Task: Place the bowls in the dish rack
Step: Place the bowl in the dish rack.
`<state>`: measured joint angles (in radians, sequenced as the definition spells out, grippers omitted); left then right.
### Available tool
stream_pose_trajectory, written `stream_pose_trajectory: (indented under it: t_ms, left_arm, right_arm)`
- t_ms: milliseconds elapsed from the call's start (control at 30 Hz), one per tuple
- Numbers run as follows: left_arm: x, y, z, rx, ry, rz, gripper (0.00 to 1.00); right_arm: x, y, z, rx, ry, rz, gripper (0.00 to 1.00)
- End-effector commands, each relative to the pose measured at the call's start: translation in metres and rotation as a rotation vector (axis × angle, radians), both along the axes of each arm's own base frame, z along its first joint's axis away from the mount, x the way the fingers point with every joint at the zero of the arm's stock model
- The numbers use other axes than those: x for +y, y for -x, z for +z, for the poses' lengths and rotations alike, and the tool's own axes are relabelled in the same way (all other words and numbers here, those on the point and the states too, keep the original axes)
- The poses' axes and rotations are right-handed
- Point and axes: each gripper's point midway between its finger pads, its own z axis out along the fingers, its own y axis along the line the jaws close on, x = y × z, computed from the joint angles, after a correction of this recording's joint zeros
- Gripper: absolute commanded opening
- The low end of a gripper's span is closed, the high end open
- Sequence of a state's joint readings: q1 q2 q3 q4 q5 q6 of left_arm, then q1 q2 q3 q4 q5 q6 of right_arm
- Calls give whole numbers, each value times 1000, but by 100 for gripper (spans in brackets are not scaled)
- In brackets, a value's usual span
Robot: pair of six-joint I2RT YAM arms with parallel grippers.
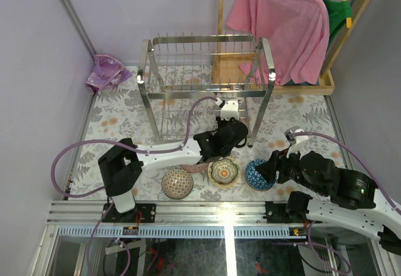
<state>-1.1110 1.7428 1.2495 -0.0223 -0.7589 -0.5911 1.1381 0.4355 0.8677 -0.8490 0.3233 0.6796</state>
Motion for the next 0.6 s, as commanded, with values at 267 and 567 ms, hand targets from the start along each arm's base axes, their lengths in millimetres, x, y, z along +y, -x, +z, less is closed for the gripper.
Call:
stream_pose_trajectory:
  t_ms: [267, 567]
  left_arm:
    - [-17, -50, 46, -74, 323, -18, 0]
    - [-8, -51, 21, 10, 566, -23, 0]
  right_arm:
    - [-3, 6, 11, -8, -19, 27, 60]
    - [1, 6, 7, 6, -4, 33, 60]
